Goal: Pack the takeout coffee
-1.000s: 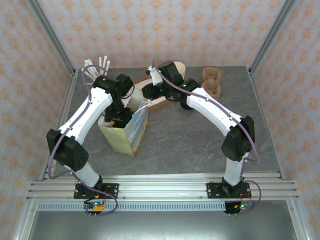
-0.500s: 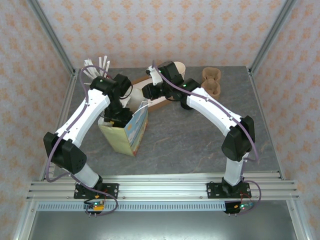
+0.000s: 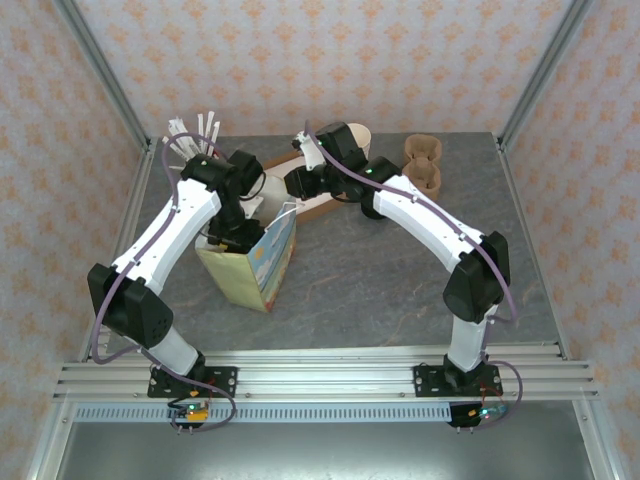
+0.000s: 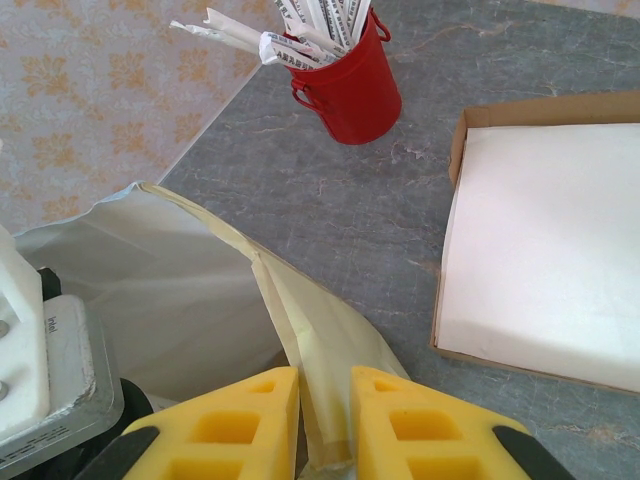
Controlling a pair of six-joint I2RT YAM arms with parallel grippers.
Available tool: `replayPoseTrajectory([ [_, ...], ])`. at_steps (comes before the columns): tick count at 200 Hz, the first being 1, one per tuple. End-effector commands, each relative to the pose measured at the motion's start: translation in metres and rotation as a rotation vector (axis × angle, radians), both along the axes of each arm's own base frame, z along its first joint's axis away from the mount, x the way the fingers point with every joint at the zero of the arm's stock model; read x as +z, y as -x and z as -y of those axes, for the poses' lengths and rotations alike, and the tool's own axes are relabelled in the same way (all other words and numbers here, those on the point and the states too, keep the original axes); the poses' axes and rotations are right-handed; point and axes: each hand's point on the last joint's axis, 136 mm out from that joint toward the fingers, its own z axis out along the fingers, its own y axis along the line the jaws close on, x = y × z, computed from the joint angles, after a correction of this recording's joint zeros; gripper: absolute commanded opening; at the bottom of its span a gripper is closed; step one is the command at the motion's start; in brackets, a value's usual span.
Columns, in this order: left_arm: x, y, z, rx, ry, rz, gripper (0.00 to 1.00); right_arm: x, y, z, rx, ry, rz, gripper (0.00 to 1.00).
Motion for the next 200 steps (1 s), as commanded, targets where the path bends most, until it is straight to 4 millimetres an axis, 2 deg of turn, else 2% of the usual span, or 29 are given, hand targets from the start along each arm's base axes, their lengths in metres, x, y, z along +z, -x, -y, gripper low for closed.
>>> replayPoseTrajectory([
  [1, 0.001, 0.001, -0.007, -0.011, -0.021, 0.014, 0.32, -0.001, 0.005, 0.003, 0.003, 0.032, 0.002, 0.21],
  [101, -0.005, -0.003, -0.007, 0.061, -0.009, 0.009, 0.32, -0.003, 0.007, 0.002, 0.009, 0.038, -0.001, 0.21],
  [200, -0.021, -0.002, -0.004, 0.046, -0.003, -0.018, 0.32, -0.004, 0.007, 0.001, 0.009, 0.04, -0.003, 0.21],
])
